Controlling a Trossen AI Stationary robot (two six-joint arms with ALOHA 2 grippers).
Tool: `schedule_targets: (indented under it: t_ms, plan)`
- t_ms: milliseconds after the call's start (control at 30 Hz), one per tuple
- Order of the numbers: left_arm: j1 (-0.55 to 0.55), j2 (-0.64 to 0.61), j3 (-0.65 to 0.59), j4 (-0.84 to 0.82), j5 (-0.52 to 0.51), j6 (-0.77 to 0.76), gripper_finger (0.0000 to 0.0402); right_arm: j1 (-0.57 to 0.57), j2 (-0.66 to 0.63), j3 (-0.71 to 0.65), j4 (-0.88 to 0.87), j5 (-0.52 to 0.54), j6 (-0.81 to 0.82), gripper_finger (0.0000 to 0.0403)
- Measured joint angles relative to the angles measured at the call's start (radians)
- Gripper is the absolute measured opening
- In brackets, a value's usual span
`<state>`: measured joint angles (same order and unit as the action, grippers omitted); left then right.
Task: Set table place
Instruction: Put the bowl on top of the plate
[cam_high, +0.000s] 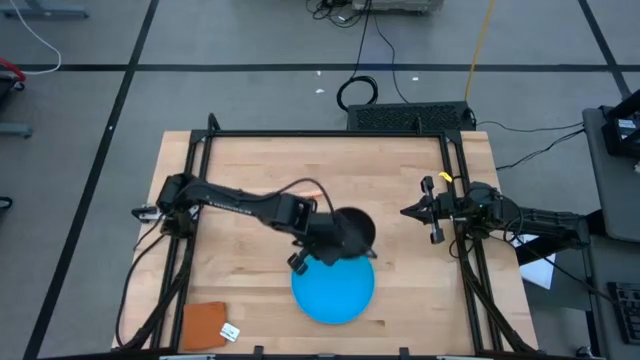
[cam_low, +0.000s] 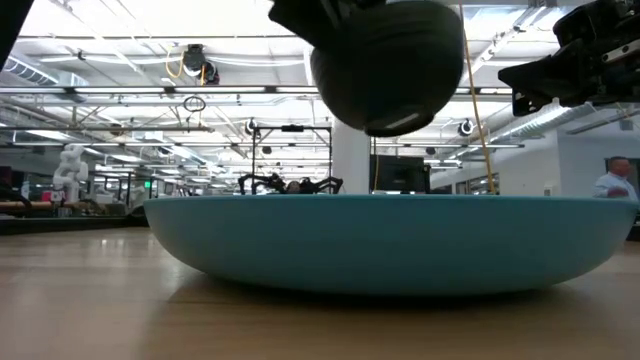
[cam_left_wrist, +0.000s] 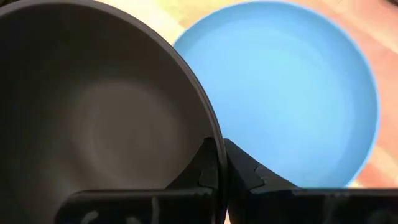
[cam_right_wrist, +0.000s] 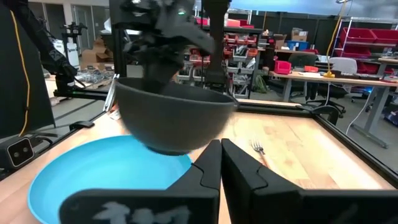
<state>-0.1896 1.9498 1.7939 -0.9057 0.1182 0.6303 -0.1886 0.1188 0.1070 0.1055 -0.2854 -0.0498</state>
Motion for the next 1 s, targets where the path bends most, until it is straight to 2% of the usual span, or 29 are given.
schedule_targets:
  t_ms: [267,733,1000]
  plan:
    - [-0.086,0.047,-0.001,0.047,-0.04,-0.046,0.0003,0.0,0.0,0.0,0.003,0.0,0.002,0.0]
    - [-0.141,0.18,-0.005,0.044,-0.078,-0.112,0.0003,0.0,0.021,-0.001,0.015,0.0,-0.003,0.0]
    - [-0.176,0.19,-0.006,0.046,-0.094,-0.171,0.0003,0.0,0.021,-0.001,0.018,0.0,-0.004,0.0]
